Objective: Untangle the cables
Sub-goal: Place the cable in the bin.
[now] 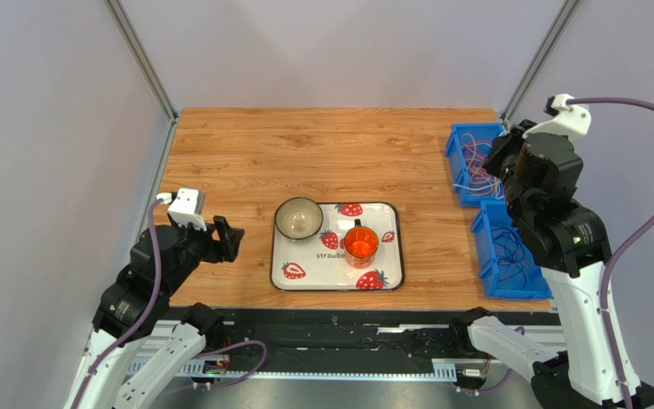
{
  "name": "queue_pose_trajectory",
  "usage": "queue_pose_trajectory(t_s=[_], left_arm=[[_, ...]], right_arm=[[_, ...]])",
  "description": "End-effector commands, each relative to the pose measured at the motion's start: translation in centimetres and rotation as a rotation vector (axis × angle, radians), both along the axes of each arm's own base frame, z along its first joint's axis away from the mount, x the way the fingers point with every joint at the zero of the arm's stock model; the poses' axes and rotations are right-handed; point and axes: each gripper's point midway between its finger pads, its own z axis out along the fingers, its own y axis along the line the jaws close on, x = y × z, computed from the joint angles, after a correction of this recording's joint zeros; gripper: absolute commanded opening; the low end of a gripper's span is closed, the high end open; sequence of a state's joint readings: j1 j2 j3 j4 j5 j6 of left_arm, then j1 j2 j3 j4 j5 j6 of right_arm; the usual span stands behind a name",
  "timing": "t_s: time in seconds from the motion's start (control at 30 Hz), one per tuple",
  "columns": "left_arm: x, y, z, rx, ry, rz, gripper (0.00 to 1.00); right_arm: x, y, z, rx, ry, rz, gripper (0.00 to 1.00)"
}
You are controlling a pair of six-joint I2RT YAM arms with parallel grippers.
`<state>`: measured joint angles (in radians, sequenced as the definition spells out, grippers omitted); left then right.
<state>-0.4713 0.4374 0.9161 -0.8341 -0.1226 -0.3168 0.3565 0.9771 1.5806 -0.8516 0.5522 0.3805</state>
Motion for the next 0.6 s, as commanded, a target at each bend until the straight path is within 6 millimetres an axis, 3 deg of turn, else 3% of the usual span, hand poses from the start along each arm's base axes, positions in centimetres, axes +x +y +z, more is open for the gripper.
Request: queue_pose_trajectory(t_s=[0.0, 0.3, 0.57], left_arm=[[0.1, 0.1, 0.3, -0.014, -0.007, 0.016, 0.77], [-0.1, 0.1, 0.3, -0.015, -0.010, 0.013, 0.77], [-0.1, 0.0, 0.3, -0.014, -0.010, 0.010, 0.77]], right_arm=[[-1.3, -3.3, 0.5, 0.020, -0.058, -0.186, 0.00], [-5.4, -9.4, -0.1, 0.059, -0.136, -0.568, 0.00], [-8.0, -12.1, -1.5, 0.069, -0.185, -0.776, 0.00]])
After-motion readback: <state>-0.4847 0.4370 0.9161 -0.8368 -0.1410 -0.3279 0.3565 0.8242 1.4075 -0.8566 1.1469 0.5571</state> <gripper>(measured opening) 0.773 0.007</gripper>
